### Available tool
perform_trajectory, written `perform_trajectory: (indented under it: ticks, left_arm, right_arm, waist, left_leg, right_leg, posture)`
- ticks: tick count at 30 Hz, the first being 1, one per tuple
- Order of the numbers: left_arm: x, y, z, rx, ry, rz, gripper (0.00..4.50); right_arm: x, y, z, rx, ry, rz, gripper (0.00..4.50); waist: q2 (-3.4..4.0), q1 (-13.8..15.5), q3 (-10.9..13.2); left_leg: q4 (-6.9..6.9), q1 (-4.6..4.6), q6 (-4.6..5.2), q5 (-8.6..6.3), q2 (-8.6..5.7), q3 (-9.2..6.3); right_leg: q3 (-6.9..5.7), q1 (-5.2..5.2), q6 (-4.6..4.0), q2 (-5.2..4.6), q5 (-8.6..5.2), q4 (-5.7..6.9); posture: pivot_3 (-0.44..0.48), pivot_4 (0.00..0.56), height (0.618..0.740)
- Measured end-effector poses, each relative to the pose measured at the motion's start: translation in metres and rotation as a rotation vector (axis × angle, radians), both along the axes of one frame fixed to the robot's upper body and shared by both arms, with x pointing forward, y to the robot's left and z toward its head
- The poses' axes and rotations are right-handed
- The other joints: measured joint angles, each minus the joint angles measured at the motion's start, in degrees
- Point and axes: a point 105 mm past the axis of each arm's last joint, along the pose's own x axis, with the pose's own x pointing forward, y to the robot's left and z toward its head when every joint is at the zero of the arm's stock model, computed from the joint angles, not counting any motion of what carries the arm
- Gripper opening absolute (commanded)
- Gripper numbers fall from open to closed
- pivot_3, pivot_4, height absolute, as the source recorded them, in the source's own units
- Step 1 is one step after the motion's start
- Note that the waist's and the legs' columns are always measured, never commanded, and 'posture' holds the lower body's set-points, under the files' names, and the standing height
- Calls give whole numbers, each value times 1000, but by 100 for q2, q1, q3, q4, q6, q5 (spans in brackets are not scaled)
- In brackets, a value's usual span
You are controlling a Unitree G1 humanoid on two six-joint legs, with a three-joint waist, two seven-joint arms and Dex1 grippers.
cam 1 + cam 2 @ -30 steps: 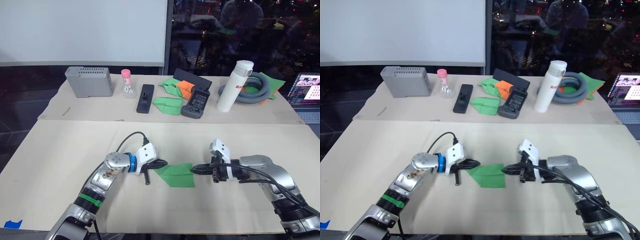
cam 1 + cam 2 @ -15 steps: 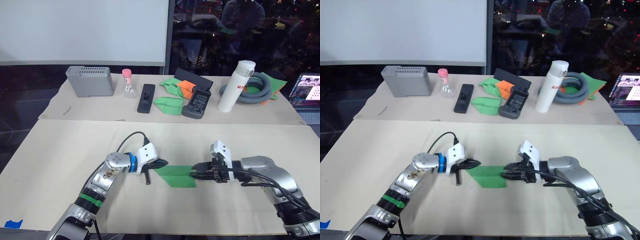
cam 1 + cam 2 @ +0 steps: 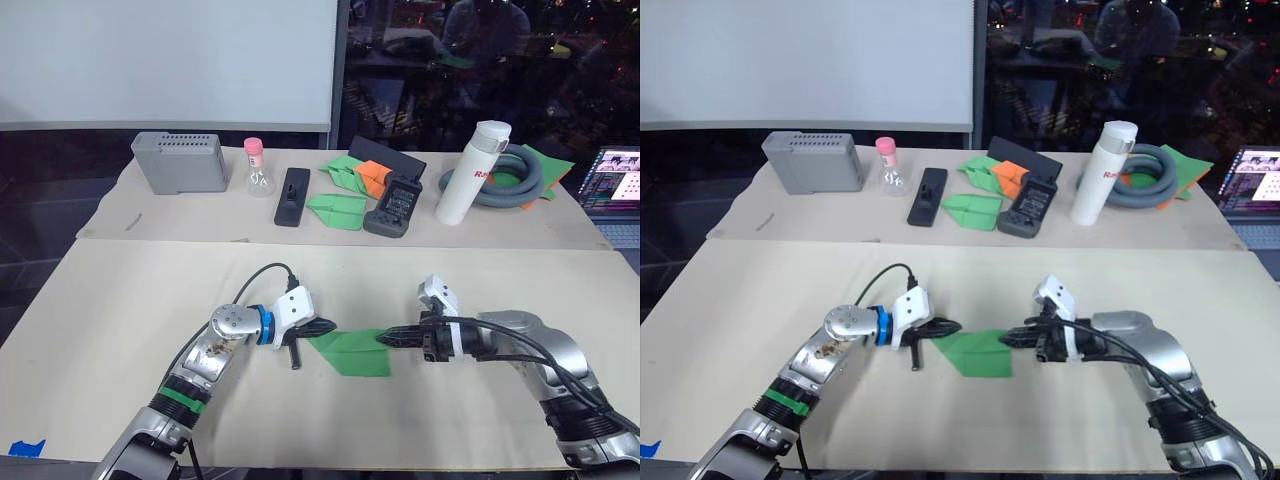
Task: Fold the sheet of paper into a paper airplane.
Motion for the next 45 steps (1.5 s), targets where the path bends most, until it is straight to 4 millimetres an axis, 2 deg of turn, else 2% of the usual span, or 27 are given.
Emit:
perform_trajectory:
  ticks: [6,18,20,22,26,32,37,44,45]
  left_arm:
    - [0,2,0,0,-4,8,0]
    - [1,2,4,-39,-8,45,0]
    - [6,0,9,-113,5,85,0]
    - [8,-4,23,-220,17,95,0]
    - [-3,-12,47,-294,2,0,0]
    - [-15,-13,25,-176,30,-60,0]
    - [-17,-13,8,-104,50,-62,0]
    - [-18,-11,-1,-57,35,-76,0]
    - [-18,-11,-1,-54,31,-78,0]
  right_arm:
    - [5,1,-15,-34,90,-47,22]
    - [8,1,-17,-62,114,-43,22]
    - [8,0,-16,-65,112,-42,22]
    - [7,0,-16,-67,111,-39,22]
    - [6,1,-17,-69,104,-35,22]
    - [4,1,-18,-73,95,-38,22]
    - [2,0,-19,-71,85,-55,22]
    - [0,-2,-19,-72,77,-68,22]
    - [-1,-2,-19,-70,73,-67,301]
  waist:
    - [1,-6,0]
    - [1,-11,-2]
    - [0,-8,-1]
    - [0,-8,-1]
    - [0,-13,-1]
    - [0,-7,-1]
    - [0,1,-1]
    - [0,8,-1]
    - [0,13,-1]
  left_leg:
    - [-4,1,-2,1,0,0]
    - [-5,4,-4,2,2,-1]
    - [-4,-2,-4,2,2,-1]
    - [-4,-4,-4,2,2,-1]
    - [-11,-4,-6,3,2,-1]
    - [-10,-3,-3,1,-2,-1]
    - [-10,-4,-3,1,-1,-1]
    - [-10,-3,2,-2,-3,-1]
    - [-10,-3,2,-2,-3,-2]
  right_leg:
    - [2,-2,0,-1,0,0]
    - [1,2,-3,-1,2,-2]
    - [-1,-3,-3,-1,2,-4]
    - [-1,-4,-3,-2,3,-4]
    - [-3,-5,-2,1,3,-5]
    - [-6,-2,-2,3,3,-9]
    - [-7,-3,-2,3,3,-9]
    - [-6,1,-2,-2,3,-13]
    - [-7,1,-2,-2,3,-13]
  posture:
    - [0,150,740]
    - [0,150,740]
    - [0,150,740]
    - [0,150,740]
    - [0,150,740]
    - [0,150,740]
    - [0,150,740]
    - [0,150,740]
    - [0,150,740]
